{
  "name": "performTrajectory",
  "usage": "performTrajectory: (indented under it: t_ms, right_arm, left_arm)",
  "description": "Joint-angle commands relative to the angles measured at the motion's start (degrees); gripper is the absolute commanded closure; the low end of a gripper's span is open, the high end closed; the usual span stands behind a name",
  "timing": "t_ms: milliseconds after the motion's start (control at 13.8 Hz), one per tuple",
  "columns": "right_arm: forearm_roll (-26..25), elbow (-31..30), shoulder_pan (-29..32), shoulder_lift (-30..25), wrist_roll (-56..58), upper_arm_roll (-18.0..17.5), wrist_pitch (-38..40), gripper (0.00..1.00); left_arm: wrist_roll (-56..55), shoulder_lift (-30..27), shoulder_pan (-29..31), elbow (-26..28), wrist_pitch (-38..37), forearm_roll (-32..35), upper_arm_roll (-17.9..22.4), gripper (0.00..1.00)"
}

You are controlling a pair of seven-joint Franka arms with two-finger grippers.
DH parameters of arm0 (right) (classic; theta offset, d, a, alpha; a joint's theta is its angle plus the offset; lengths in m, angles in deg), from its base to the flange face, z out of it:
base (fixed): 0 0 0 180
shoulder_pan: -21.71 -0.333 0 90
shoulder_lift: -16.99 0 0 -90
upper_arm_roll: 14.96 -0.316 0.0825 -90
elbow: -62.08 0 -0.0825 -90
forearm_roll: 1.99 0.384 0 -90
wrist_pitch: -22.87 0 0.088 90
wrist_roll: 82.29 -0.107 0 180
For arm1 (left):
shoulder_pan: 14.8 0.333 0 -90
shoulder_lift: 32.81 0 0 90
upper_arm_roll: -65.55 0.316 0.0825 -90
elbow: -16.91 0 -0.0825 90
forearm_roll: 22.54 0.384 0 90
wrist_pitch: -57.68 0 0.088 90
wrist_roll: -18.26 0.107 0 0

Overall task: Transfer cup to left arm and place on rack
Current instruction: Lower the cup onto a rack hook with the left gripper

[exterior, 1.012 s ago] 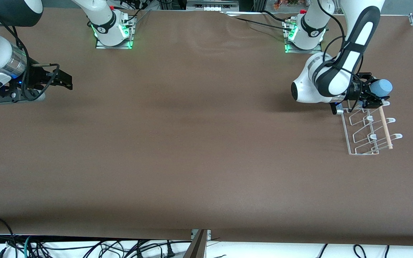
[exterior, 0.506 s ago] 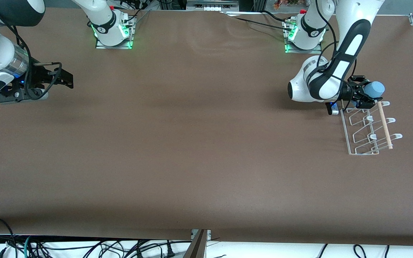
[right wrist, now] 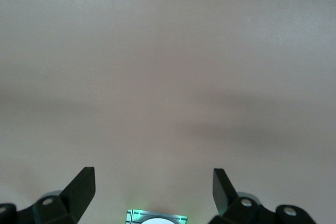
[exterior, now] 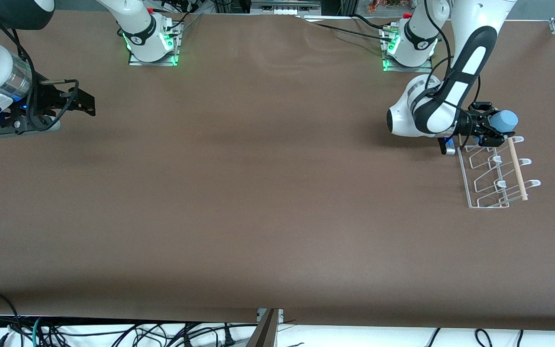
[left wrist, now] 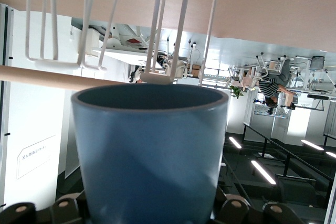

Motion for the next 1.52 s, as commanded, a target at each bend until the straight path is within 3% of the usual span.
performTrajectory:
  t_ms: [0,867,1157,1229,1301,1446]
  right_arm:
    - [-0.8,1.4,1.25,0.78,0.75,-0.48,0.71,0.01]
    - [-0.27,1.4,1.25,0.69,0.4,-0.48,0.53,0.01]
    - [-0.18,1.4,1.25,0.69,0.31,-0.48,0.53,0.01]
    - [-0.18,1.4,1.25,0.69,0.31,-0.48,0.53,0.01]
    - [-0.18,1.4,1.25,0.69,0.31,-0.48,0.53,0.01]
    - [-0.1,1.4,1.25,0.69,0.31,-0.48,0.53,0.01]
  left_arm:
    - [-0.38,-0.57,0.68,0.94,-0.53,2.02,-0.49,1.0]
    - [-5.12,7.34,2.44,2.08,-0.26,9.49,-0.49,1.0]
    - [-5.21,8.92,2.36,2.08,-0.26,9.67,-0.49,0.77]
    - [-5.21,8.93,2.27,2.08,-0.35,9.67,-0.49,0.52]
    - [-5.21,8.75,2.27,2.08,-0.44,9.67,-0.49,0.01]
    - [-5.21,8.4,2.09,2.08,-0.53,9.67,-0.58,0.0]
